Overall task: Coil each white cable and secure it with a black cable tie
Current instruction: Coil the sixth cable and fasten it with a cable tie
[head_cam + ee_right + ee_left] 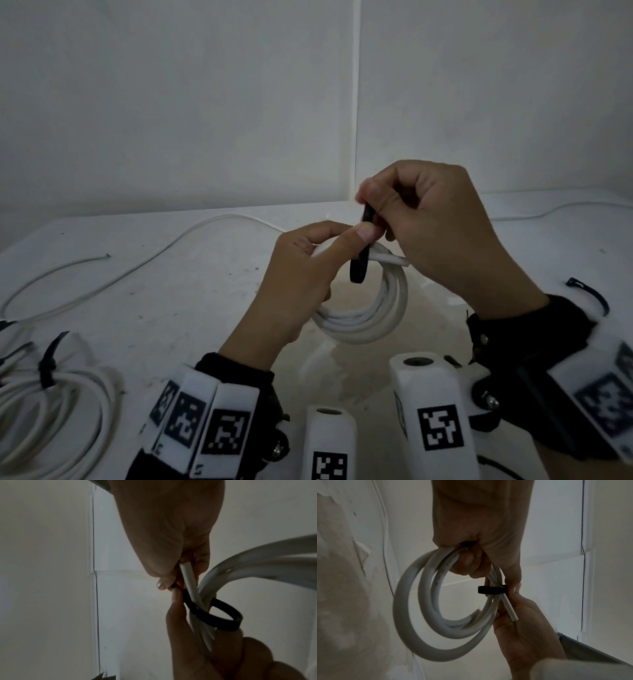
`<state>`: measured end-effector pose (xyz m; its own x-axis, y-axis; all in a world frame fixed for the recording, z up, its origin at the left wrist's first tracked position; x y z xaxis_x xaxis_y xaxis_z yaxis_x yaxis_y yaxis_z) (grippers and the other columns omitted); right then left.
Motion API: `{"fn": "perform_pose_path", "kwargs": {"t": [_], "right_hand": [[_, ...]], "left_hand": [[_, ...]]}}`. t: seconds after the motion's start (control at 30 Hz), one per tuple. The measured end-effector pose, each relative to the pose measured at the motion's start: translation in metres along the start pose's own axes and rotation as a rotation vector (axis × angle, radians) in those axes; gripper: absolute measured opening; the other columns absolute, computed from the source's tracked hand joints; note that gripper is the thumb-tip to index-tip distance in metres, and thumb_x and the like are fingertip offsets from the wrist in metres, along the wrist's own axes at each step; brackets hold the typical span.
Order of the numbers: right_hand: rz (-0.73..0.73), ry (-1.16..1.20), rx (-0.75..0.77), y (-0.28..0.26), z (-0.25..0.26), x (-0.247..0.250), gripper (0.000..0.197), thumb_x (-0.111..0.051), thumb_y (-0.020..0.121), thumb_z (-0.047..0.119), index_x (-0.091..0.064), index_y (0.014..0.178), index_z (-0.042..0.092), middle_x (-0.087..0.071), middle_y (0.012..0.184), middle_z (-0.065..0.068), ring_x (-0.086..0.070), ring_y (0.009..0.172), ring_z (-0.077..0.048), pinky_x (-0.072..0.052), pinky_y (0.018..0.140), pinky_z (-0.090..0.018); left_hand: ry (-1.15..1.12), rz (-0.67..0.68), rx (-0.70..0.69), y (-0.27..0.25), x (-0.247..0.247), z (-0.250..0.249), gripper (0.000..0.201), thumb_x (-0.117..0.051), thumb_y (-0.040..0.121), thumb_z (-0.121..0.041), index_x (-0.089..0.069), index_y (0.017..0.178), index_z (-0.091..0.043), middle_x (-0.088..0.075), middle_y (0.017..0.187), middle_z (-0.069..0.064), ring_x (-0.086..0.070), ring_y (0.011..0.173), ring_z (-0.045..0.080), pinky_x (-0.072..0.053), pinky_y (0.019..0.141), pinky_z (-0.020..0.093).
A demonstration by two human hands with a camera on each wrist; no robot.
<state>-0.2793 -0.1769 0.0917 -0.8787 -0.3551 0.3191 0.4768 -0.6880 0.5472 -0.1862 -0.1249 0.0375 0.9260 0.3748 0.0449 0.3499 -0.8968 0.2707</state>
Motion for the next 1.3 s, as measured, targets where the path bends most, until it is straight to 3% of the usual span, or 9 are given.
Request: {"fn": "perform_pose_path", "kwargs": {"t": [0.1, 0.2, 0.33, 0.43, 0.53, 0.8, 0.97, 1.17, 1.3], "right_hand": [[-0.159, 0.059, -0.029, 0.002, -0.003, 0.017, 0.022, -0.055, 0.09, 0.015, -0.06, 0.069, 0.021, -0.058, 0.052, 0.01, -0.056, 0.042, -0.003, -0.044, 0.047, -0.014], [-0.257, 0.138, -0.019, 0.002, -0.003, 0.03, 0.021, -0.055, 0.09, 0.017, -0.061, 0.07, 0.019, -0.059, 0.054, 0.007, -0.057, 0.044, -0.004, -0.048, 0.048, -0.016], [-0.002, 0.208, -0.081, 0.004, -0.009, 0.007, 0.005, -0.066, 0.079, 0.024, -0.065, 0.079, 0.02, -0.066, 0.057, 0.008, -0.061, 0.055, -0.003, -0.047, 0.054, -0.013], [0.115, 0.189, -0.048, 0.002, -0.006, -0.005, 0.006, -0.066, 0.079, 0.009, -0.065, 0.075, 0.014, -0.066, 0.061, 0.007, -0.062, 0.058, -0.001, -0.044, 0.056, -0.008], [0.13, 0.131, -0.01, 0.002, -0.002, -0.006, 0.016, -0.062, 0.083, 0.005, -0.061, 0.072, 0.017, -0.064, 0.06, 0.009, -0.062, 0.057, 0.0, -0.044, 0.056, -0.009], [-0.009, -0.052, 0.049, 0.0, 0.002, 0.002, 0.02, -0.053, 0.09, 0.01, -0.049, 0.076, 0.024, -0.058, 0.063, 0.005, -0.059, 0.06, -0.017, -0.053, 0.065, -0.041], [-0.049, -0.039, 0.004, 0.0, -0.003, 0.005, 0.024, -0.053, 0.09, 0.008, -0.048, 0.075, 0.025, -0.056, 0.06, 0.007, -0.056, 0.052, -0.008, -0.052, 0.057, -0.031], [-0.055, 0.116, -0.055, 0.002, -0.009, 0.004, 0.015, -0.054, 0.09, 0.008, -0.055, 0.078, 0.015, -0.058, 0.053, 0.003, -0.056, 0.046, -0.008, -0.051, 0.049, -0.021], [0.027, 0.15, -0.072, 0.005, -0.011, 0.003, 0.011, -0.049, 0.092, 0.018, -0.06, 0.088, 0.018, -0.063, 0.072, 0.005, -0.061, 0.069, -0.004, -0.051, 0.068, -0.019]], "left_hand": [[0.065, 0.021, -0.042, 0.0, -0.003, -0.003, 0.018, -0.059, 0.084, -0.019, -0.066, 0.068, -0.014, -0.045, 0.035, -0.014, -0.039, 0.033, 0.001, -0.029, 0.039, 0.009], [0.09, 0.05, -0.074, -0.001, -0.004, -0.008, 0.017, -0.059, 0.084, -0.015, -0.066, 0.068, -0.014, -0.051, 0.04, -0.016, -0.045, 0.037, -0.004, -0.03, 0.042, 0.003], [0.042, -0.009, -0.062, -0.001, 0.003, -0.009, 0.018, -0.058, 0.083, -0.025, -0.067, 0.069, -0.017, -0.048, 0.037, -0.015, -0.041, 0.034, -0.001, -0.029, 0.04, 0.006], [-0.011, -0.07, -0.034, -0.001, 0.007, -0.008, 0.028, -0.052, 0.075, -0.046, -0.068, 0.06, -0.028, -0.034, 0.033, -0.012, -0.03, 0.033, 0.004, -0.027, 0.038, 0.013], [0.002, -0.07, -0.06, 0.0, 0.004, -0.01, 0.026, -0.053, 0.084, -0.03, -0.064, 0.064, -0.019, -0.042, 0.032, -0.016, -0.043, 0.034, -0.004, -0.03, 0.042, 0.003], [0.01, -0.057, -0.049, -0.002, -0.006, -0.002, 0.022, -0.054, 0.087, -0.02, -0.062, 0.067, -0.018, -0.044, 0.032, -0.017, -0.043, 0.035, -0.005, -0.03, 0.043, 0.004], [0.025, -0.041, -0.036, -0.002, -0.008, 0.0, 0.022, -0.053, 0.088, -0.019, -0.062, 0.067, -0.017, -0.044, 0.033, -0.017, -0.043, 0.035, -0.004, -0.03, 0.044, 0.005], [0.028, -0.058, -0.043, -0.002, -0.003, -0.002, 0.024, -0.055, 0.086, -0.024, -0.062, 0.064, -0.02, -0.043, 0.033, -0.015, -0.041, 0.034, -0.003, -0.03, 0.043, 0.006], [-0.129, -0.179, 0.005, 0.001, 0.017, 0.006, 0.029, -0.055, 0.076, -0.042, -0.066, 0.056, -0.024, -0.029, 0.036, -0.011, -0.024, 0.034, 0.004, -0.023, 0.037, 0.016]]}}
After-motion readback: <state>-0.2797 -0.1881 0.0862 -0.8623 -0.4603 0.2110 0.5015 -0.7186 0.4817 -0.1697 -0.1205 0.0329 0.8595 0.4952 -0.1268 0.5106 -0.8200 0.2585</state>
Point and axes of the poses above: each hand's wrist, its own y-axis towards the middle knuckle, its own x-axis out of the back of the hand, z = x × y, the point moved 9 cm from there along y, towards the middle knuckle
